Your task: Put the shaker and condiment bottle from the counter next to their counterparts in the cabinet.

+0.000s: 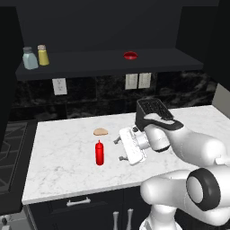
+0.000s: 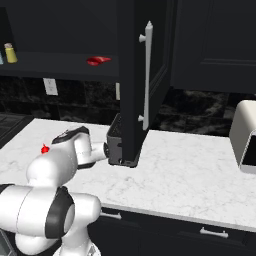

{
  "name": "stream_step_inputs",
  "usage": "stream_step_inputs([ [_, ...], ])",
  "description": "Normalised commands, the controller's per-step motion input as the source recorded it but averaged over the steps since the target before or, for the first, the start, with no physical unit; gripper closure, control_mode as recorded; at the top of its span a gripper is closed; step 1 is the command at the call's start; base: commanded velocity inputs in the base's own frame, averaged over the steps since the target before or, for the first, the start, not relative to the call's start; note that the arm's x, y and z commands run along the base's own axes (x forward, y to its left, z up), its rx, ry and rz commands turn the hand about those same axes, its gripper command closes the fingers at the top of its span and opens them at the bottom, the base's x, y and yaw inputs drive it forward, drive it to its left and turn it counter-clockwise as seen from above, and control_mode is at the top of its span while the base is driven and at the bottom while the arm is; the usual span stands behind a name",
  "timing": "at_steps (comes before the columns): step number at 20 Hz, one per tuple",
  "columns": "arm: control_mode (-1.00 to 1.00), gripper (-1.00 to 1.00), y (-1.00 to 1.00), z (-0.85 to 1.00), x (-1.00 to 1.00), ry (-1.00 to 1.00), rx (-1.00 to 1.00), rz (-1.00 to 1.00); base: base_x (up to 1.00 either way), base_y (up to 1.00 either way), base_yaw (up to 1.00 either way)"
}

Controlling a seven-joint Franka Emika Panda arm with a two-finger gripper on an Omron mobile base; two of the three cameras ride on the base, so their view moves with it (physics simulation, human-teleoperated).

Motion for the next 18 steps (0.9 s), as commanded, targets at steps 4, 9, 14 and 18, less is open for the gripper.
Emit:
stream_step_inputs([
  [4, -1.00, -1.00, 0.16, -0.43, 0.47, 0.00, 0.01, 0.00, 0.00, 0.00, 0.00],
  [9, -1.00, -1.00, 0.03, -0.04, 0.06, 0.00, 0.00, 0.00, 0.00, 0.00, 0.00],
  [14, -1.00, -1.00, 0.26, -0.14, 0.39, 0.00, 0.01, 0.00, 0.00, 0.00, 0.00],
  [18, -1.00, -1.00, 0.30, -0.02, 0.10, 0.00, 0.00, 0.00, 0.00, 0.00, 0.00],
])
